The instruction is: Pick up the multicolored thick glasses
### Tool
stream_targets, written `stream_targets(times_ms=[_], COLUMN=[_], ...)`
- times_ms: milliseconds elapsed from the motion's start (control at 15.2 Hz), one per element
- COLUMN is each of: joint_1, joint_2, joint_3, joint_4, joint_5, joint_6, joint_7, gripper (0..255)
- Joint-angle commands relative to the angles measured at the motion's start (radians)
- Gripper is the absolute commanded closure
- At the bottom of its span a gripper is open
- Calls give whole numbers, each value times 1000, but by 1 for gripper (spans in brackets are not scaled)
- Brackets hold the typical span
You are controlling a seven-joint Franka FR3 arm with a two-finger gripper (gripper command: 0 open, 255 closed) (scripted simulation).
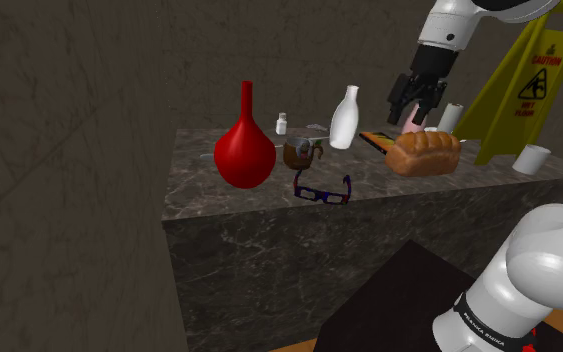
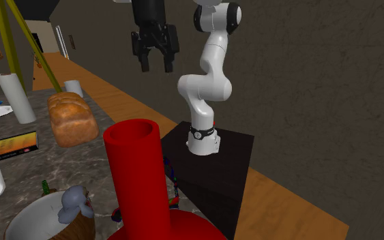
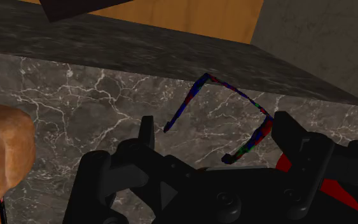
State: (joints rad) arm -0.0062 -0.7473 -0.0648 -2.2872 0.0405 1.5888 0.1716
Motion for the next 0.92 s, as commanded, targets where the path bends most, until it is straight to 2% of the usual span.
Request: stream_targets(times_ms=[0, 462, 858], joint_1=[0, 32, 56], joint_2=[0, 118, 271], joint_3=[0, 80, 147], joint_4=[0, -88, -107], joint_5=[0, 40, 58], joint_6=[0, 234, 430], joint_7=[0, 71, 133], gripper=[0, 0, 0])
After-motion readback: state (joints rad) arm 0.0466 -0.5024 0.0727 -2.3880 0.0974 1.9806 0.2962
